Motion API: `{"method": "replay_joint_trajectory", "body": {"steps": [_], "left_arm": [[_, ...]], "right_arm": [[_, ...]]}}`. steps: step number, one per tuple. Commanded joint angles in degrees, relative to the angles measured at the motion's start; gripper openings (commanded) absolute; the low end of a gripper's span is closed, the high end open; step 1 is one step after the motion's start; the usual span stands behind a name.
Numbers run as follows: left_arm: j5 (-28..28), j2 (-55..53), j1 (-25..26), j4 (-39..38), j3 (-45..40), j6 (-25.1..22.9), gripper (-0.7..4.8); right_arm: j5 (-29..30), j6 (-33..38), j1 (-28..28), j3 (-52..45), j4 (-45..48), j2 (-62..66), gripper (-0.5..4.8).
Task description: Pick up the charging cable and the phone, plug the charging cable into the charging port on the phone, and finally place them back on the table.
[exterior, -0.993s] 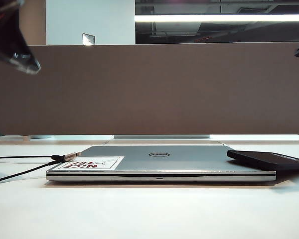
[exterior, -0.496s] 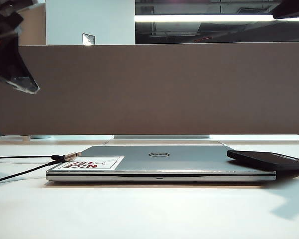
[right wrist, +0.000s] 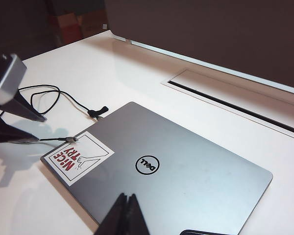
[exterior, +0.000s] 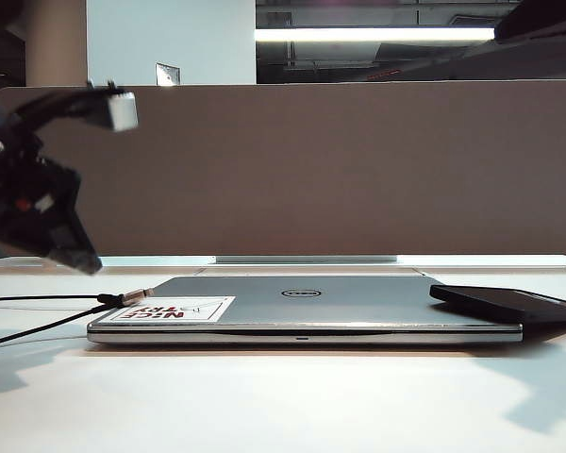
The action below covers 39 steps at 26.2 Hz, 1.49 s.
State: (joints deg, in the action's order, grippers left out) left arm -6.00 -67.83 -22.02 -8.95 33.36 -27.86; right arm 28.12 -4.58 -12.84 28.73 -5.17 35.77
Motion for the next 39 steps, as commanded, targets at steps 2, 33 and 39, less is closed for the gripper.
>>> {"method": "replay_joint_trajectory", "body": {"steps": [2,33,39], "left_arm": [[-0.31,-1.62,-0.02,4.39,0.00,-3.48,2.27],[-0.39,-5.68,5.73,7.04,0.00,-13.73,2.55],[-0.44,-5.68,5.62,7.37,0.00,-13.73,2.55]], "right_arm": [[0.13,0.33,0.00,0.31,0.70,-0.28,-0.01],[0.33,0.33,0.00,0.31,0.70,-0.26,-0.01],[0.33,0.33,0.00,0.31,0.72,-0.26,-0.01]]}}
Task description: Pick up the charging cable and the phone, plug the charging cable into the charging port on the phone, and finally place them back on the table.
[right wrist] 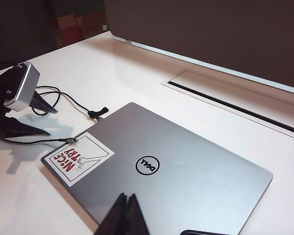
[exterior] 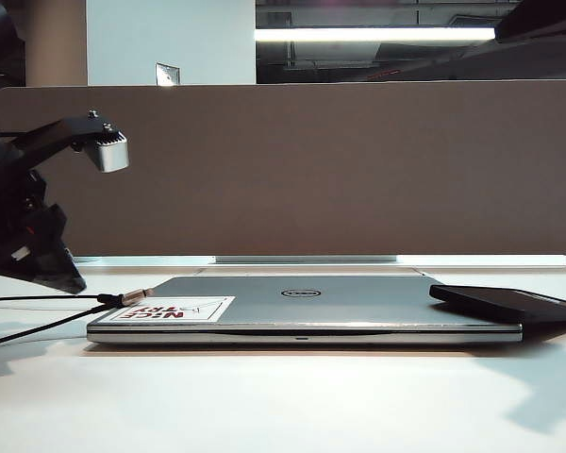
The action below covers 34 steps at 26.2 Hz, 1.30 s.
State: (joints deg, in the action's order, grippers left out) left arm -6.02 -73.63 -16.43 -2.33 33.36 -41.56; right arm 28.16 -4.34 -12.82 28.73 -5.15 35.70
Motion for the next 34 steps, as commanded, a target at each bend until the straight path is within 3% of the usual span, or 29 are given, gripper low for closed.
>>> {"method": "replay_joint_trajectory", "body": {"steps": [1,34], "left_arm": [[-0.42,0.11,0.02,0.74,0.00,-0.02,2.55],[-0.44,-2.73,-0.07,1.68,0.00,0.00,2.55]], "right_arm": [[0.26,0.07,-0.02,0.31,0.70,-0.20,-0.01],[0.24,0.04,0.00,0.31,0.72,-0.20,-0.01]]}}
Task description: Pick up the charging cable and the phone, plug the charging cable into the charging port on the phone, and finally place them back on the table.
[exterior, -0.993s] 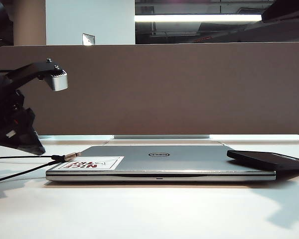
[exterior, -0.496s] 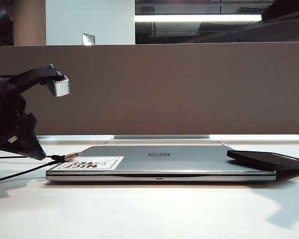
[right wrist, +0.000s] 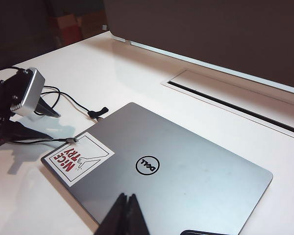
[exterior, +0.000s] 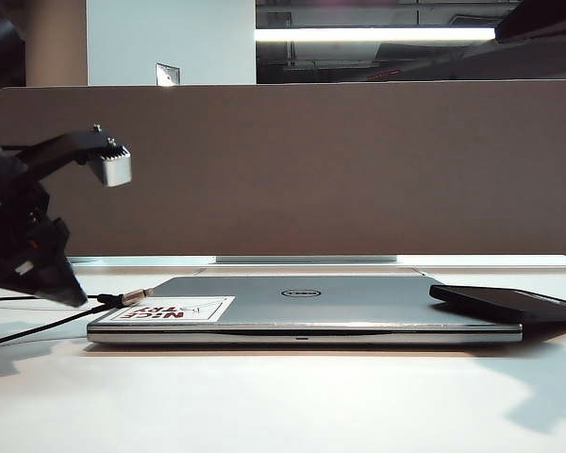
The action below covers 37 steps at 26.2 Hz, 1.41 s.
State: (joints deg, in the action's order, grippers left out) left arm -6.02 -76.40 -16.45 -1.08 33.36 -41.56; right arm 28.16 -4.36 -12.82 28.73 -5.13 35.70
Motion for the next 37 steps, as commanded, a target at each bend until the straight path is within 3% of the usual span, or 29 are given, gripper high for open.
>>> {"method": "replay_joint_trajectory", "body": {"steps": [1,37], "left_arm": [[-0.44,0.04,-0.04,0.48,0.00,0.00,2.55],[-0.66,-2.86,-0.74,1.64,0.02,0.22,2.55]], "right_arm": [[0.24,0.07,0.00,0.31,0.70,-0.17,-0.01],[0.00,0.04,0.02,0.31,1.09,-0.17,-0.01]]}}
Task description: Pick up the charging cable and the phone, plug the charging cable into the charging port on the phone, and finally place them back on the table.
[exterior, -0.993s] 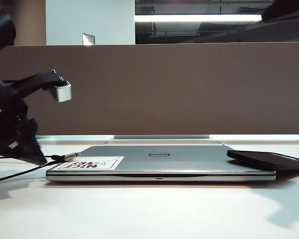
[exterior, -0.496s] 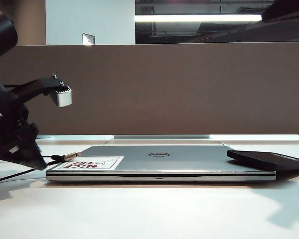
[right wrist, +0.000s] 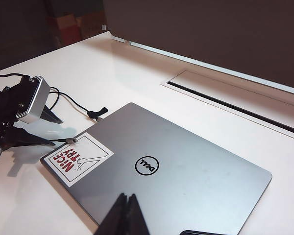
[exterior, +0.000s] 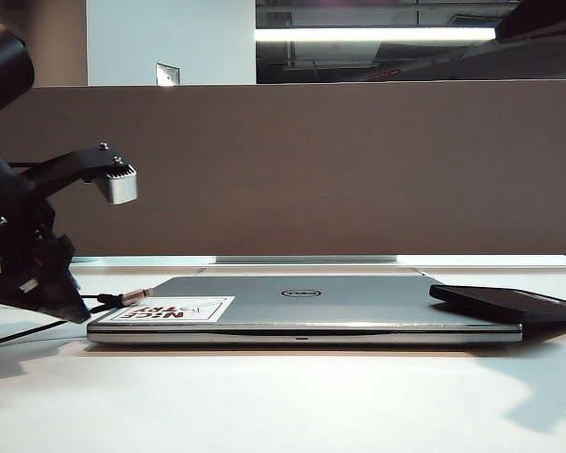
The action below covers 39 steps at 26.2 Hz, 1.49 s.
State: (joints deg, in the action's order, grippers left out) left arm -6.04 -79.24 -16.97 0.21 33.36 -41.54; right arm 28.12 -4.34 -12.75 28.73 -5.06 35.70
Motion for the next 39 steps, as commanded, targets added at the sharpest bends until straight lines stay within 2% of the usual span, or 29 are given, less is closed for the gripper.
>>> {"method": "replay_joint_trajectory", "body": {"steps": [1,16,20,37,39], "left_arm": [[-0.63,-0.13,-0.22,0.39,0.02,0.17,2.55],[-0.63,-2.60,-0.24,0.85,0.02,0.35,2.46],[-0.63,-2.60,-0.24,3.87,0.02,6.84,2.36],[-0.63,-4.13,-0.24,5.99,0.02,4.90,2.35],[-0.63,-4.66,-0.24,6.12,0.02,4.90,2.20]], "right_arm": [[0.04,0.02,-0.04,0.31,1.03,-0.17,-0.01],[0.04,0.02,-0.04,0.31,1.05,-0.17,-0.01],[0.07,0.02,-0.04,0.31,1.05,-0.17,-0.01],[0.07,0.04,-0.04,0.31,2.54,-0.17,-0.01],[0.07,0.04,-0.04,0.31,2.56,-0.17,-0.01]]}}
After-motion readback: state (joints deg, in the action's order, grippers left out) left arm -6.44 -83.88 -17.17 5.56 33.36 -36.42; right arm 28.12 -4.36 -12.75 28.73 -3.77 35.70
